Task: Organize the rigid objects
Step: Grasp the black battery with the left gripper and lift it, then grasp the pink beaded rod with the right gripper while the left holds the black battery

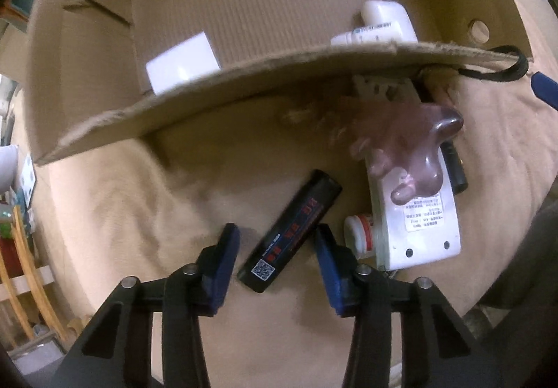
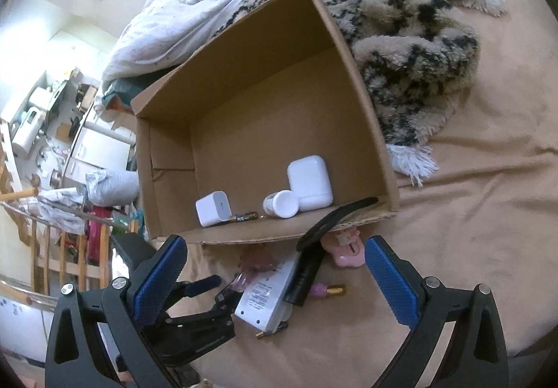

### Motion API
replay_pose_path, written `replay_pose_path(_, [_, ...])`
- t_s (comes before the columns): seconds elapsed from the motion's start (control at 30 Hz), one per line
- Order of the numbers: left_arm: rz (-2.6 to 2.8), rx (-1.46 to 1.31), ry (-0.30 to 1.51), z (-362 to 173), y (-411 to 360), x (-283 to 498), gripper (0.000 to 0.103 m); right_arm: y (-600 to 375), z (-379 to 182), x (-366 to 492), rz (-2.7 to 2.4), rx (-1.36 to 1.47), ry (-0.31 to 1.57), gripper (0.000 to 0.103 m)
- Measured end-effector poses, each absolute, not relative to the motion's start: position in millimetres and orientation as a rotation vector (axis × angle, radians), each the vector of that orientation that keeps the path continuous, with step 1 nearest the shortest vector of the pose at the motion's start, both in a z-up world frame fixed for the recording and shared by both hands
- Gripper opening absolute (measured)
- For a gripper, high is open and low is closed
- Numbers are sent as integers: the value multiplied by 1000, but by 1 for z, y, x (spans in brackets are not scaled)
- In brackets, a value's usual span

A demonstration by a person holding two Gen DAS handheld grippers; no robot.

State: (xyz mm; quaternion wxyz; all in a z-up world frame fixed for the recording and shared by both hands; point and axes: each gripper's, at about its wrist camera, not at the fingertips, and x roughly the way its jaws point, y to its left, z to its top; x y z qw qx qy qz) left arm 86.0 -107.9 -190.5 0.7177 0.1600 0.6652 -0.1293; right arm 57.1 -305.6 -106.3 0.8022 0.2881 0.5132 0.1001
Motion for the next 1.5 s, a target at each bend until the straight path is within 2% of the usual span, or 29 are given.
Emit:
replay_pose_path(0.1, [-289, 358, 1464, -191, -108, 87, 37, -304, -106, 56, 215, 593, 1102, 103])
replay_pose_path(0.17, [-296, 364, 1457, -192, -108, 89, 28, -304, -106, 56, 211, 595, 1106, 103])
replay_pose_path(0.27, [-301, 399, 1448, -194, -113, 88, 20, -307, -106, 55, 204, 600, 1102, 103])
replay_pose_path(0.33, [-304, 412, 1448, -195, -119, 86, 18, -308, -106, 54, 202, 604, 1099, 103])
replay_pose_path(0.6, [-238, 339, 1401, -159, -95, 73, 18, -314, -105, 51, 198, 630, 1086, 103])
replay_pose_path(0.9, [-183, 188, 1173, -56, -64, 63, 18, -308, -107, 54, 204, 623, 1097, 103])
replay_pose_path(1.07, [-77, 119, 1064, -29, -42, 93, 18, -305, -109, 51, 233, 643, 1116, 103])
replay_pose_path(1.27, [-5, 81, 1001, -24, -18, 120, 18, -299, -126, 38, 359, 959, 1140, 103])
replay_pose_path(1.47, [-47, 1, 1074, -46, -14, 121, 18, -269, -155, 35, 294, 1052, 1213, 103])
replay_pose_path(1.5, [-55, 5, 1066, -44, -15, 120, 18, -265, -158, 37, 283, 1057, 1211, 99])
